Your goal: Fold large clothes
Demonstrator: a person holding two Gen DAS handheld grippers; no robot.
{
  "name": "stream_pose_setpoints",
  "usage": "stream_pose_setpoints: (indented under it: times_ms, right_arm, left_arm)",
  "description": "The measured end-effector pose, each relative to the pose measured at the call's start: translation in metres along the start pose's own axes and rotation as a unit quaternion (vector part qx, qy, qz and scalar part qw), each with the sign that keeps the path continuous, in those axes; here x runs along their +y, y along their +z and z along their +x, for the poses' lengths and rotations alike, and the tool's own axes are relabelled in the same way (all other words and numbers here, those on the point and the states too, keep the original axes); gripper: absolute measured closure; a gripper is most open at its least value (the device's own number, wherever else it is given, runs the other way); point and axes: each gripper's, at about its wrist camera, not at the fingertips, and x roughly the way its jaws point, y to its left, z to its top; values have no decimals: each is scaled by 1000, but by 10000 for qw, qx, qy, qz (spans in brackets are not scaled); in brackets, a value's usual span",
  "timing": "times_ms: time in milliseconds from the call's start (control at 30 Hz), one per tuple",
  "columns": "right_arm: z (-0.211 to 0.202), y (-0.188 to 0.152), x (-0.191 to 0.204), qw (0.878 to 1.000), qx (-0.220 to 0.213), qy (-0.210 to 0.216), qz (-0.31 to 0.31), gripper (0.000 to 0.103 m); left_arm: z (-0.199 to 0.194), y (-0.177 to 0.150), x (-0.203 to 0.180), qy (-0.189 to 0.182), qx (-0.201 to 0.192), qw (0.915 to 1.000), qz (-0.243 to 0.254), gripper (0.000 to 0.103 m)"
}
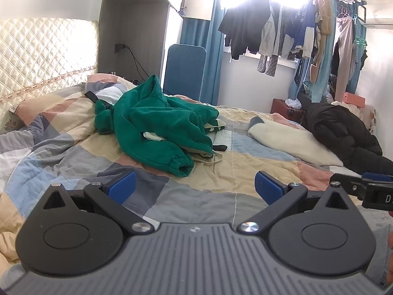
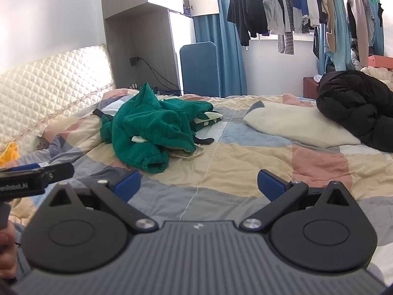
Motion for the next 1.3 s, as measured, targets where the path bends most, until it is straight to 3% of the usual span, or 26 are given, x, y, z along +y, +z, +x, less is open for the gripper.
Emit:
stream_pose_setpoints:
  times_ms: [1000,1300]
  right_arm:
    - [18,-5,-4,9991,307,245,141,0]
    - [33,3,-5,9986,404,250,249,0]
  left_arm:
    - [11,-1,7,27,76,9999,-144,0]
    - [31,7,17,88,143,9995,-251,0]
